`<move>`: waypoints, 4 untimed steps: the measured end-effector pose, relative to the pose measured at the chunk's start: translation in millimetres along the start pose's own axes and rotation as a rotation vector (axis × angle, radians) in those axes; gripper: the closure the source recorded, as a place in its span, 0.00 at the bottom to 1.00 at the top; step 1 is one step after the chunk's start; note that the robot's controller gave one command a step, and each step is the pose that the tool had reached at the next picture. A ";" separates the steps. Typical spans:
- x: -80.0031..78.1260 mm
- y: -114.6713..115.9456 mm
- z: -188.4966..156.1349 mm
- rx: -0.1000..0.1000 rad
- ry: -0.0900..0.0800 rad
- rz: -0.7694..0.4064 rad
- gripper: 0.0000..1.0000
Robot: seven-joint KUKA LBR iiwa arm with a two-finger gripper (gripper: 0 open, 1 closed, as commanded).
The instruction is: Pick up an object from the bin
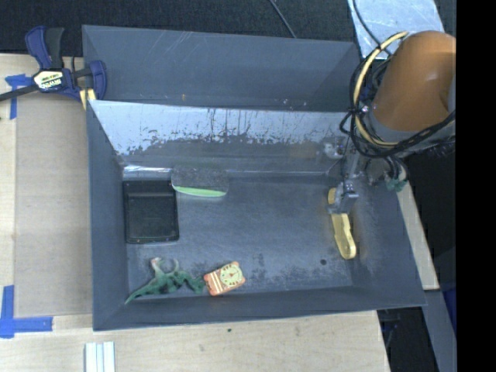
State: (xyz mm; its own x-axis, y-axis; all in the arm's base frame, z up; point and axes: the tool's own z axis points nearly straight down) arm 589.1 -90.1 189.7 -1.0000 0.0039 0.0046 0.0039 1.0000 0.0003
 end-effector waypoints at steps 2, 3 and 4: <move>29.4 -54.9 100.0 0.002 -0.008 -0.545 0.00; 25.1 -50.1 89.8 0.006 -0.014 -0.610 0.00; -33.3 -42.3 87.1 0.004 -0.008 -0.973 0.00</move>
Offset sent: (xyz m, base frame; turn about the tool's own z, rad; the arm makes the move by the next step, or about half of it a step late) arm -0.0373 -0.0644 -0.1197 -0.6260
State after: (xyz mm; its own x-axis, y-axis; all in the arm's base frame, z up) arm 621.9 -132.6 102.4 -0.5659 -0.8245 -0.0023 -0.8245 0.5659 -0.0032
